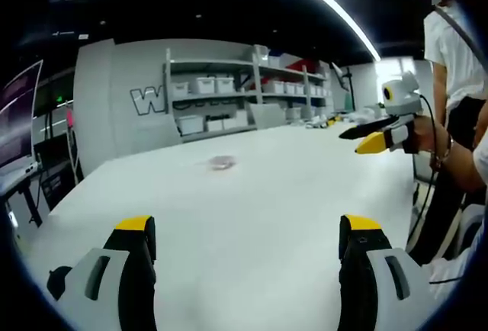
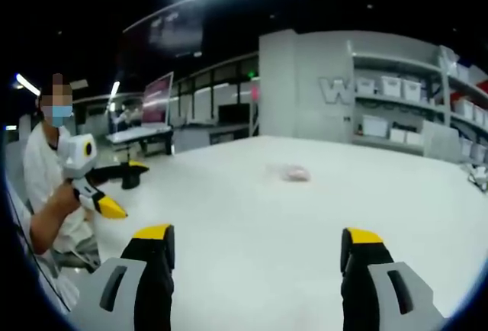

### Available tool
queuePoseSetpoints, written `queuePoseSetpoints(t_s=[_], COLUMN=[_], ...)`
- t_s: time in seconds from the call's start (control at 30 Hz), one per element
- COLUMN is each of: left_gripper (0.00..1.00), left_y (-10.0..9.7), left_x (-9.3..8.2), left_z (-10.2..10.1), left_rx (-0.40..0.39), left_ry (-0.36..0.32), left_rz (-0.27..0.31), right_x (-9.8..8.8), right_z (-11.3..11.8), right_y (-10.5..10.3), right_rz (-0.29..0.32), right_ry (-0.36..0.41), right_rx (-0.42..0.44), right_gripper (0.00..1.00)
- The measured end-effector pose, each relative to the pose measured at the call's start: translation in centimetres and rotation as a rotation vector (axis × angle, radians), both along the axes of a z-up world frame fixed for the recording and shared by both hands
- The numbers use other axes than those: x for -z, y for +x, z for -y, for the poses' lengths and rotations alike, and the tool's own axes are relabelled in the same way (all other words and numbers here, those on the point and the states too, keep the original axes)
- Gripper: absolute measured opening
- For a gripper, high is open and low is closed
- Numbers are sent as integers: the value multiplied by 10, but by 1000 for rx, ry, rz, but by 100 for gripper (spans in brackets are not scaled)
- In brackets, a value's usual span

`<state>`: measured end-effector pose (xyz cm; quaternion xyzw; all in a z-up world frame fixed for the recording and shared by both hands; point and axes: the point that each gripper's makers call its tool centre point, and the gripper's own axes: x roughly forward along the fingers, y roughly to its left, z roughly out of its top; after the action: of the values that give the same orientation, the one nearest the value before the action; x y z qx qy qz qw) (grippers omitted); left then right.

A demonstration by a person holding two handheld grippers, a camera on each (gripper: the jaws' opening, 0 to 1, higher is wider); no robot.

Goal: Open the resealable bag by pulling the two sides of the seal apart until the entire bag opening is separated and visibly accessible.

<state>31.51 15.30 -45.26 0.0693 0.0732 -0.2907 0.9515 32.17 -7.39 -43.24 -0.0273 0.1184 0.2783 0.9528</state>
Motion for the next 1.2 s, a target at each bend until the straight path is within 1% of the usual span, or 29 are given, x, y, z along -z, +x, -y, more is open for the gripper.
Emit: queuePoseSetpoints(t_s=[0.7, 1.2], left_gripper=[100, 100], left_y=[0, -2], left_x=[-5, -5], left_z=[-3, -3], left_rx=[-7, -9], left_ry=[-6, -9], left_rz=[1, -2], right_x=[-3, -4], right_z=[-5, -8], right_y=[4, 12], right_rz=[0, -6], right_ry=[0, 0], right_rx=[-11, -16], right_gripper=[90, 90])
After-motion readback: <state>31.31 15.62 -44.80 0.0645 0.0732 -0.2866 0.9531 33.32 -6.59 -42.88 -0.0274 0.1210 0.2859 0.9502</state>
